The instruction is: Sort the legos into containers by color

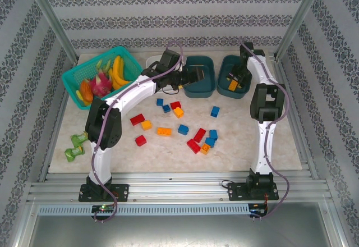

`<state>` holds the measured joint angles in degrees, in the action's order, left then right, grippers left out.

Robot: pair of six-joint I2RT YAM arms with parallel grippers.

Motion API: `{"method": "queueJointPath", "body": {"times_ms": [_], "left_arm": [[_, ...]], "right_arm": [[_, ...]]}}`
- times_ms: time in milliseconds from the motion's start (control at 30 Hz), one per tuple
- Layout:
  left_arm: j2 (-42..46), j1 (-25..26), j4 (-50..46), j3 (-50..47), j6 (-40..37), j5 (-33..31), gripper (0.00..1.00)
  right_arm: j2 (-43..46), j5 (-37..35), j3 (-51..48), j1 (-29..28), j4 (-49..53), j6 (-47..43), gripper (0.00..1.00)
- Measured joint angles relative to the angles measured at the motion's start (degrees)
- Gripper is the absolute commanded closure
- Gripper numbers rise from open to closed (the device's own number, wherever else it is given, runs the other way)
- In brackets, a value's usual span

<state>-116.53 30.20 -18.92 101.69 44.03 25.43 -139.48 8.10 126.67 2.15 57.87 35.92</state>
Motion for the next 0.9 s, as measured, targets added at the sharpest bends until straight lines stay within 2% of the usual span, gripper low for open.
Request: {"method": "queueJointPath", "body": {"times_ms": [167, 233, 333, 500, 600, 767, 900], "left_arm": [[0.85, 0.0, -1.29, -0.33, -0.04, -1.95, 0.04], [2.93, 0.0, -2.99, -1.64, -0.02, -3.85, 0.04], [9.22, -0.11, -6.99, -6.08, 0.07, -7.82, 0.04], [22.29, -1.11, -15.41, -15.1, 1.99, -15.65, 0.04], [27.17, -2.62, -19.06, -21.03, 2.95, -19.21, 0.05], [28.89, -4.81, -24.3, -29.81, 0.68, -24.0, 0.08], [28.61, -6.67, -27.17, -33.31, -3.26, -25.73, 0.11]], "right_arm": [[4.52, 0.42, -0.46, -0.24, 0.04, -0.59, 0.44], [10.01, 0.42, -3.23, -0.74, -1.73, -1.11, 0.43], [24.41, 0.37, -14.12, -3.43, -7.76, -2.29, 0.39], [51.17, 3.04, -37.68, -15.78, -23.78, -5.22, 0.32], [60.24, 6.6, -50.18, -23.23, -31.98, -6.71, 0.3], [65.18, 9.22, -68.61, -31.32, -40.87, -7.5, 0.28], [65.31, 10.21, -75.54, -37.11, -43.01, -7.65, 0.28]]}}
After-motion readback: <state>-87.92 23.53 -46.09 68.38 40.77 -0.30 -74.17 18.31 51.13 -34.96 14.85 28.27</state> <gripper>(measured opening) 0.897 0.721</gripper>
